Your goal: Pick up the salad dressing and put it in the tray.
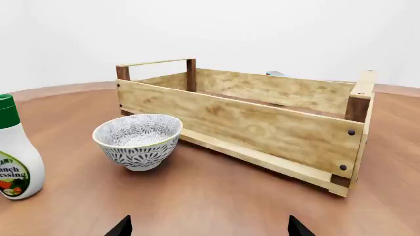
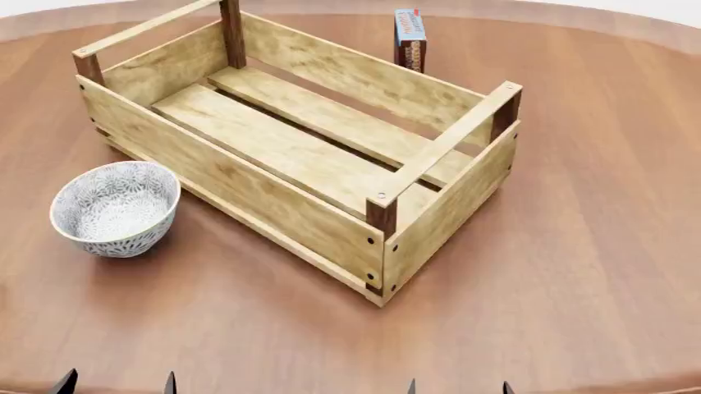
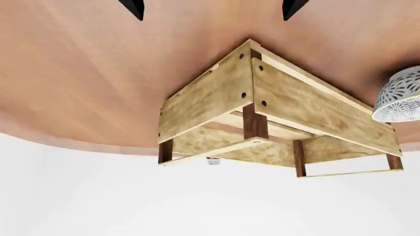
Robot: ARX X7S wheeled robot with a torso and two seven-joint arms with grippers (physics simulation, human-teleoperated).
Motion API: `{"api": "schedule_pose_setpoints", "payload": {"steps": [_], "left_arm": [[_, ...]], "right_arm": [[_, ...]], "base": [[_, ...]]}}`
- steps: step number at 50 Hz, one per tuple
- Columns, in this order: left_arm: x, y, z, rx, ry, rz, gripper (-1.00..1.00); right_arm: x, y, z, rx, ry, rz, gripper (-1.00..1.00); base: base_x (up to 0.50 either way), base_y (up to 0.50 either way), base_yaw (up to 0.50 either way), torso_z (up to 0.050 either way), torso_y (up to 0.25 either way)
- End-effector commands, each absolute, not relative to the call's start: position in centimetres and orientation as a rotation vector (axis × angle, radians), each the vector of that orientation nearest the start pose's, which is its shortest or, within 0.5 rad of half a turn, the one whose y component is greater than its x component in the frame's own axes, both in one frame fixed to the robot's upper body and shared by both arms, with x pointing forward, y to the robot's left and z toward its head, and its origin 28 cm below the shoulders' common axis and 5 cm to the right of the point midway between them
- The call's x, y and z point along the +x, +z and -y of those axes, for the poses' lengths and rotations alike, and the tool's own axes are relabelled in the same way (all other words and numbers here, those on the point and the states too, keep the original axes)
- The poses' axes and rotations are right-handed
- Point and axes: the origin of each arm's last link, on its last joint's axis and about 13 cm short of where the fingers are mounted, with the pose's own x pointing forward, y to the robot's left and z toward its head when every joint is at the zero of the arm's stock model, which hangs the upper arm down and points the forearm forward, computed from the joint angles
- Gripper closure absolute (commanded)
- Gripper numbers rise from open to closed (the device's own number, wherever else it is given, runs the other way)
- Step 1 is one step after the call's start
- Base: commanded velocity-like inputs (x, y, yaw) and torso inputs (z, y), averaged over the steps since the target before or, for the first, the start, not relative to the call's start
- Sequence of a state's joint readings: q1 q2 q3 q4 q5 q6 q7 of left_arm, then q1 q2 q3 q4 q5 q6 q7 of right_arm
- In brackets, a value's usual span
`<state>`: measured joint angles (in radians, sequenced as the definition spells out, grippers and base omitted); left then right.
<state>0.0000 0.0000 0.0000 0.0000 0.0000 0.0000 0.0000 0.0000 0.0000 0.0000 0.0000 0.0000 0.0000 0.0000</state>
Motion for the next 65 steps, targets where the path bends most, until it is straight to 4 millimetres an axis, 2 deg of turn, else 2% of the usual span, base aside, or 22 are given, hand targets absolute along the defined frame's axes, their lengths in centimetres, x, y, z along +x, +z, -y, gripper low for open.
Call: {"api": "schedule_pose_setpoints", "payload": {"steps": [1, 30, 65], "left_arm": [[21.06, 1.34, -20.57, 0.008, 0.004, 0.004, -1.00], [20.99, 1.42, -20.87, 0.001, -0.007, 0.025, -1.00], [20.95, 1.31, -20.87, 0.003, -0.005, 0.021, -1.00]], "right_arm": [[21.16, 1.20, 9.63, -0.008, -0.004, -0.011, -1.00], [20.88, 1.29, 9.57, -0.023, 0.004, 0.019, -1.00], [21.02, 1.02, 9.48, -0.057, -0.005, -0.003, -1.00]], "base": [[0.00, 0.00, 0.00, 0.000, 0.000], [0.00, 0.01, 0.00, 0.000, 0.000], [0.05, 0.50, 0.00, 0.000, 0.000]]}}
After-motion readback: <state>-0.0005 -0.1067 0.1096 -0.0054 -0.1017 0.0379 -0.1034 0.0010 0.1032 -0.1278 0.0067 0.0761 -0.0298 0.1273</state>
